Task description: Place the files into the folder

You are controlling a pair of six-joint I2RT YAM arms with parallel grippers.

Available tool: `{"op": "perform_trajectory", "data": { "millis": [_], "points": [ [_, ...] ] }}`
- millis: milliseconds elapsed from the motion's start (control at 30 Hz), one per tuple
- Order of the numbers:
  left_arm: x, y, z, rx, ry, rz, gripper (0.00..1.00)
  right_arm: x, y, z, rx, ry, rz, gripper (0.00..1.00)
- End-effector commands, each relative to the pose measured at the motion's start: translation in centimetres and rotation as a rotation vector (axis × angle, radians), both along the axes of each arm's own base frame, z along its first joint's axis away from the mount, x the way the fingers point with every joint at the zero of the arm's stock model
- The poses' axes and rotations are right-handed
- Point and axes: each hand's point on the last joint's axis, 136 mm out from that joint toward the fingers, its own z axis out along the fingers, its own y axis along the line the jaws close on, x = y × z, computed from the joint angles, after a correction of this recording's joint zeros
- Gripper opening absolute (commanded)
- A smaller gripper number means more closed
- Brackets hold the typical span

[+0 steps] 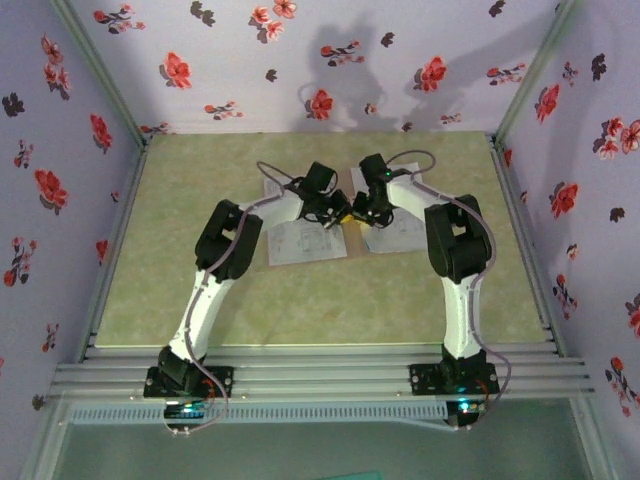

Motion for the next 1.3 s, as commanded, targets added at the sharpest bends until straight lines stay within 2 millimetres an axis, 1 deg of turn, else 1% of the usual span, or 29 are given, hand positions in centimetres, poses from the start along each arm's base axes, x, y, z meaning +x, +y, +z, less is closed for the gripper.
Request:
{"op": "perform_trajectory", "data": {
  "millis": [0,100,200,267,433,500,600,667,733,767,800,900,1033,1100,1200,1267],
  "points": [
    [-1.5,-0.6,0.8,-0.017,0.038,-0.013,0.08,-4.4,-0.7,-3.8,-0.038,0.206,0.003,0.09],
    [-1.4,-0.4,0.7,-0.018,0.039,-0.01,0.08,-3.6,0.0,-1.7,-0.001,0.166,-0.006,0.1],
    [-1.1,-0.3,1.5,-0.024,0.025,-0.007,0.08,-3.0,0.1,-0.1,0.018,0.135,-0.018,0.11],
    [-0.8,-0.2,2.3,-0.027,0.009,-0.003,0.08,-2.7,0.1,0.7,0.026,0.12,-0.024,0.12],
    [-0.1,0.3,5.6,-0.037,-0.043,0.004,0.1,-2.2,-0.3,2.8,0.057,0.07,-0.057,0.14],
    [0.1,0.7,7.3,-0.046,-0.068,0.012,0.14,-2.1,-0.6,4.0,0.066,0.04,-0.073,0.16],
    [0.1,1.4,9.6,-0.057,-0.098,0.018,0.21,-2.5,-1.1,5.0,0.086,-0.001,-0.102,0.19],
    [-0.2,2.3,10.5,-0.048,-0.107,0.023,0.26,-2.9,-1.4,5.4,0.104,-0.026,-0.121,0.19],
    [-0.6,3.6,11.2,-0.045,-0.11,0.039,0.28,-3.5,-1.6,5.7,0.134,-0.044,-0.142,0.2],
    [-1.0,4.6,11.2,-0.035,-0.104,0.044,0.29,-3.8,-1.6,5.7,0.151,-0.053,-0.152,0.2],
    [-1.4,5.7,11.5,-0.022,-0.107,0.046,0.3,-4.1,-1.5,5.7,0.171,-0.056,-0.159,0.21],
    [-3.4,9.5,11.1,0.042,-0.092,0.045,0.36,-5.0,-1.1,5.2,0.202,-0.044,-0.161,0.2],
    [-6.5,14.9,9.3,0.1,-0.033,0.059,0.43,-5.7,-0.4,3.9,0.215,-0.005,-0.149,0.17],
    [-8.3,17.6,7.9,0.134,0.003,0.063,0.48,-5.7,-0.1,3.1,0.222,0.017,-0.15,0.17],
    [-10.1,20.3,6.0,0.136,0.054,0.071,0.51,-5.8,0.0,1.8,0.215,0.05,-0.159,0.17],
    [-11.0,21.5,5.0,0.15,0.07,0.07,0.54,-5.7,0.2,1.1,0.216,0.069,-0.164,0.17]
  ]
}}
